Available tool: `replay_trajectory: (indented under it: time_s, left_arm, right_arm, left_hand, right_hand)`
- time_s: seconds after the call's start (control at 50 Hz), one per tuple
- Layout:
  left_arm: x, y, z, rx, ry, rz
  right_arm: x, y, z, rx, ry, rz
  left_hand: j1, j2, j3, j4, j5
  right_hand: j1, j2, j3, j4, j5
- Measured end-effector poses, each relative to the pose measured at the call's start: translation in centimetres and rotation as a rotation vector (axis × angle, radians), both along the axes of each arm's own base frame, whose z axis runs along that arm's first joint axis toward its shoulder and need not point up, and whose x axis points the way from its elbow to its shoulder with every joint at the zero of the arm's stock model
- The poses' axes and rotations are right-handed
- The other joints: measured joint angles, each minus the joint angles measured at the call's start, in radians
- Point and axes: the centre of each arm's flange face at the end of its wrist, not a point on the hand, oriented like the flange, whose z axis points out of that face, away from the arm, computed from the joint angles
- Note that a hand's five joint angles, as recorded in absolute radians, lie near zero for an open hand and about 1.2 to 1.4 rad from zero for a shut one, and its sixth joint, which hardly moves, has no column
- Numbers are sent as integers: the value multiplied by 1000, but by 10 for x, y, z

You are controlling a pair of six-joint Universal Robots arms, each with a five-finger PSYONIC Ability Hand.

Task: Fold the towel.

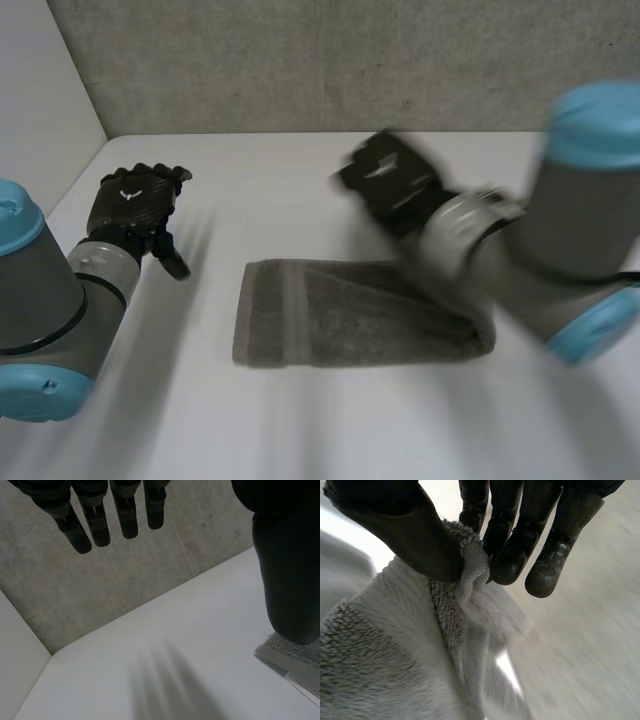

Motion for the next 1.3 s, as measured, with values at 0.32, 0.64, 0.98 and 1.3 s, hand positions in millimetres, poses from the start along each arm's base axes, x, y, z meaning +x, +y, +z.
replay_trajectory:
  time_s: [0.32,0.64,0.98,1.3]
  left_arm:
    - [-3,5,-22,62,-23,-15]
    - [-28,22,-22,55,-28,-102]
    - [-35,30,-23,57,-29,-128]
    - [-34,21,21,-67,30,-110]
  right_arm:
    - [48,58,-76,169,100,98]
    - [-77,8,-74,408,-68,-276]
    - [-110,-11,-116,433,2,-363]
    - [6,35,-36,190,-47,48]
  left_hand:
    - [0,0,0,0,0]
    - [0,0,0,0,0]
    - [0,0,0,0,0]
    - [0,0,0,0,0]
  right_hand:
    - [-1067,-1062,-1098,-1087,-1099]
    - [-1077,-1062,-1098,-1087,-1099]
    - [-109,-24,-14,-7,-25]
    - [-62,-24,-10,-3,-25]
